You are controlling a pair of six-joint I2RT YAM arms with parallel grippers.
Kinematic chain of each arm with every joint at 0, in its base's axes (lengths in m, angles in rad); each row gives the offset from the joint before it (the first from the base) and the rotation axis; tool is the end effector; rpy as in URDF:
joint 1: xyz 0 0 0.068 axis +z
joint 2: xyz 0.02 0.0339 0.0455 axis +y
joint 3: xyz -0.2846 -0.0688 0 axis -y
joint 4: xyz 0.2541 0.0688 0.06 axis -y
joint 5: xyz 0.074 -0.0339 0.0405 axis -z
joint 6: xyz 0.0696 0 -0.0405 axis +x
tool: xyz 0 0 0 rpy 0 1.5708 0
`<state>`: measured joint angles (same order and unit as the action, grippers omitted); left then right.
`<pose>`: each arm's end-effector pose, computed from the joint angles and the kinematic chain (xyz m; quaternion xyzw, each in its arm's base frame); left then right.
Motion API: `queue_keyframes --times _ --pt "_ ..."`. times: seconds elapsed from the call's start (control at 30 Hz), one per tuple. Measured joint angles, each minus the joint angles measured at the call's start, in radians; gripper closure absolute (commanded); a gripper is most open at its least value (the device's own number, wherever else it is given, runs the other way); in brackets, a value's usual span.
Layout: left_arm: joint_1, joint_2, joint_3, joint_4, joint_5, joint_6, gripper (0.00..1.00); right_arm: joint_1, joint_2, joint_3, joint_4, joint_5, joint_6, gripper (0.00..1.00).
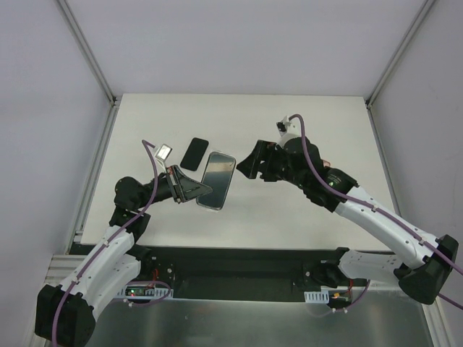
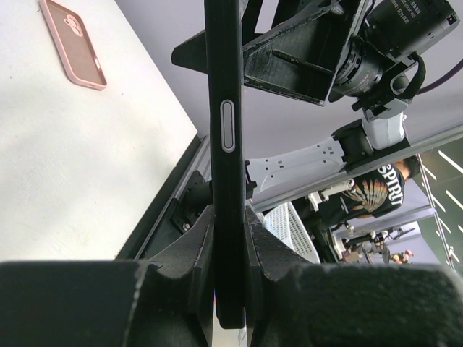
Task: Take the phone out of the phone case
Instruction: Remove the phone case from the phone.
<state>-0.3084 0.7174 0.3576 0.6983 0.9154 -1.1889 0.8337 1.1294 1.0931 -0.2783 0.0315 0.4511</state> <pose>0.1493 -0.1055 0.3060 0.1053 0.6227 -0.6854 0.3625 0.1972 0.2140 0.3771 -0.1447 0.7960 0.3418 0.4780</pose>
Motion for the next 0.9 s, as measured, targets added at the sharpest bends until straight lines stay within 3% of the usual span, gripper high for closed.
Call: queue_keyframes --times 0.9 --pt "0.0 -0.027 -0.009 0.0 0.0 0.0 1.0 0.01 -0.001 0.014 0.01 -0.035 0.0 0.22"
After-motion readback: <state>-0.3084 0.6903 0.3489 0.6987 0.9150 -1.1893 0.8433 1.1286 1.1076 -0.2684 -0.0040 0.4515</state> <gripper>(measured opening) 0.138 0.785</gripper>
